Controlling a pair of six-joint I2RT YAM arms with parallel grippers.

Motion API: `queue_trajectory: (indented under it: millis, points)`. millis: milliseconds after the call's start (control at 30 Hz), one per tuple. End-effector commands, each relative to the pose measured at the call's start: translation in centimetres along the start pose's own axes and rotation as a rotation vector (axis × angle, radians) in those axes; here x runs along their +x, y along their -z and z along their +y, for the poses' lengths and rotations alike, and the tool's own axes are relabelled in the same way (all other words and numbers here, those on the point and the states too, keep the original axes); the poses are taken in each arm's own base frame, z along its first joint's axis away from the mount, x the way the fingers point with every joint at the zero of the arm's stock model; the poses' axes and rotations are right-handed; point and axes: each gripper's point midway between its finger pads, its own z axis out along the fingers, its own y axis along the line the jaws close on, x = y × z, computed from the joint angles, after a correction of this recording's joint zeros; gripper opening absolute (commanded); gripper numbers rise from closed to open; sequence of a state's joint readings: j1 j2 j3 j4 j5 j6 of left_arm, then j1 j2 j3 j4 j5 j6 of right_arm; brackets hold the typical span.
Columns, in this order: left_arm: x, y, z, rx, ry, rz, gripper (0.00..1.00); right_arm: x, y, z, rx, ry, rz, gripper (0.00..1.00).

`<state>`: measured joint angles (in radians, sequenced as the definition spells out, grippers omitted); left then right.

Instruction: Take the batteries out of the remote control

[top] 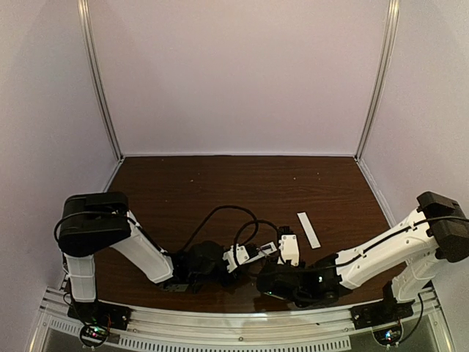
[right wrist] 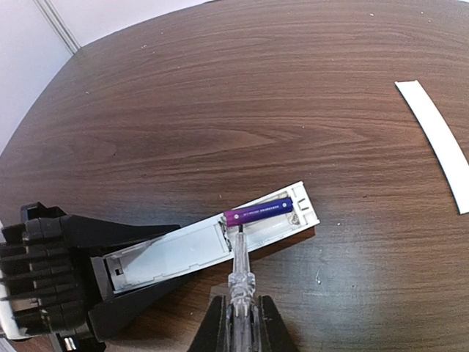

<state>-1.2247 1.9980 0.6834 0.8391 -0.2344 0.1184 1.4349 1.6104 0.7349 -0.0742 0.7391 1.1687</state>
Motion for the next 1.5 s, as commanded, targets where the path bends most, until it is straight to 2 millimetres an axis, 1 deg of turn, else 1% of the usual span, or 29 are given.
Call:
queue_trajectory:
  millis: [0,100,267,400,567,667,800,900,1000,1200,1467]
  points:
    - [0.6,-0.1,-3.4,0.134,-0.043,0.008,0.00,0.5,-0.6,0.1,0.026,0.072,0.045,0.00]
    - [0.6,-0.1,-3.4,0.132,-0.043,0.008,0.00,0.6,-0.7,-0.1,0.034,0.062,0.052,0.00]
    - [0.6,-0.2,-3.4,0.132,-0.037,0.008,0.00,0.9,-0.8,-1.4,0.068,0.048,0.060,0.00]
    - [0.5,-0.1,-3.4,0.133,-0.031,0.006,0.00,1.1,-0.6,-3.4,0.100,0.011,0.057,0.00]
    - [0.4,-0.1,-3.6,0.144,-0.029,-0.001,0.00,0.7,0.0,-5.5,0.109,-0.047,0.039,0.00]
    - [0.3,-0.1,-3.9,0.162,-0.029,-0.004,0.00,0.4,0.0,-5.8,0.088,-0.067,0.027,0.00]
    - [0.3,-0.1,-4.0,0.165,-0.026,-0.005,0.00,0.3,0.0,-6.5,0.111,-0.074,0.023,0.00]
    - [0.3,-0.1,-4.0,0.166,-0.026,-0.004,0.00,0.3,-0.1,-6.5,0.103,-0.080,0.021,0.00]
    - [0.4,-0.2,-4.1,0.174,-0.026,-0.004,0.00,0.3,-0.2,-6.0,0.079,-0.080,0.024,0.00]
    - [0.3,-0.2,-4.4,0.191,-0.028,-0.005,0.00,0.2,-0.5,-5.4,0.094,-0.050,0.027,0.00]
    - [0.2,-0.2,-5.0,0.221,-0.029,-0.003,0.00,-0.7,-0.5,-3.4,0.073,-0.019,0.031,0.00]
